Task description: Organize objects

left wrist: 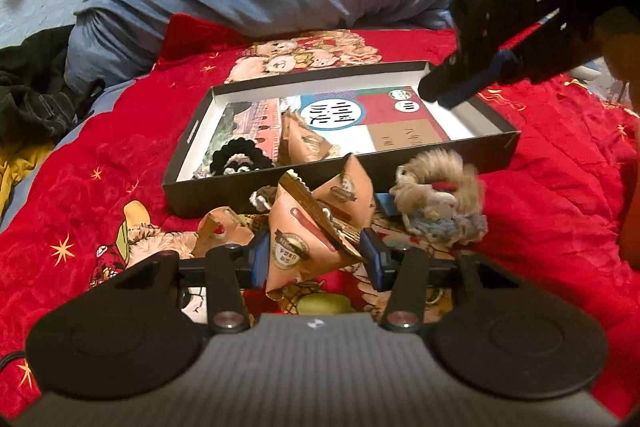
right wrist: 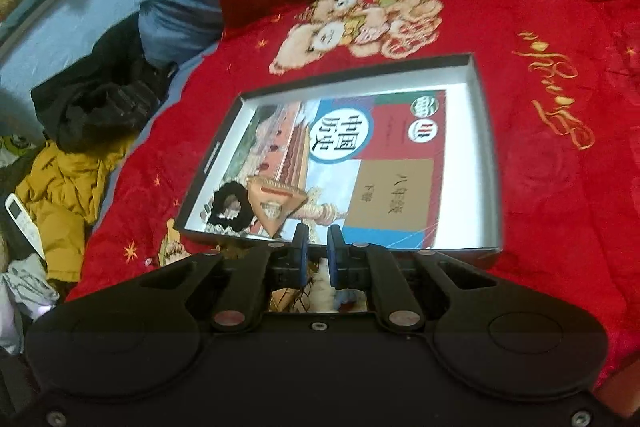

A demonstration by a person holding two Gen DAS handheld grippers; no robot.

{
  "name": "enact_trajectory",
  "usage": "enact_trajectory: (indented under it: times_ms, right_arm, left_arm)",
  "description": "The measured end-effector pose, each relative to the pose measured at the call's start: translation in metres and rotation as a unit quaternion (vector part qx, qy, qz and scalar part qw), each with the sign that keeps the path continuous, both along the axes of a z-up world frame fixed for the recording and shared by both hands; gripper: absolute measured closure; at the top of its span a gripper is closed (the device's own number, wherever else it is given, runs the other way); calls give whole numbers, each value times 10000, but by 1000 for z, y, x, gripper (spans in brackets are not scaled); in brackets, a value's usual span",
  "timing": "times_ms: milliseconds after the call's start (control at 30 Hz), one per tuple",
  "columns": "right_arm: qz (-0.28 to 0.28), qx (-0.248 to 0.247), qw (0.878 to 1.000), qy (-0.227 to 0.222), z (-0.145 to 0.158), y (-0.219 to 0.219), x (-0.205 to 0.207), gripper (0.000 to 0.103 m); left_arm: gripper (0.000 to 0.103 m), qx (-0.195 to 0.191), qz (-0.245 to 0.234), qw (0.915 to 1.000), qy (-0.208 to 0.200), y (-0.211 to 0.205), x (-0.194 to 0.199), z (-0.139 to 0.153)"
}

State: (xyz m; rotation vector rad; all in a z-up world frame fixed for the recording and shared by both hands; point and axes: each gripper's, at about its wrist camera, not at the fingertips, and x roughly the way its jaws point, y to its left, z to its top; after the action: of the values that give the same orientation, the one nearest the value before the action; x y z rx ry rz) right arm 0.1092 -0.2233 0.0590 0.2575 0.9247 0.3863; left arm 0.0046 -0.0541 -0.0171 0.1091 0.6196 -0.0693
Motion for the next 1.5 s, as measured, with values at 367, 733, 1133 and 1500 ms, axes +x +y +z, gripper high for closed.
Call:
enact_trajectory:
  times_ms: [367, 733, 1133, 1500]
  right_arm:
    - [15, -639, 9967, 494, -26, -8, -12, 84]
    - [93, -866, 9940, 661, -50, 4, -12, 82]
    - [-22, -840, 9930, 830, -59, -2, -3, 79]
    - [-158, -781, 9937, 790, -64, 5, 3, 77]
  left_arm:
    - [52, -176, -281, 9994, 11, -6, -19, 8]
    - [52, -195, -366, 9988, 277, -9, -21, 1]
    - [52, -138, -233, 9985, 470, -6, -12, -6]
    - [52, -94, -251, 9987, 436, -7, -12, -6]
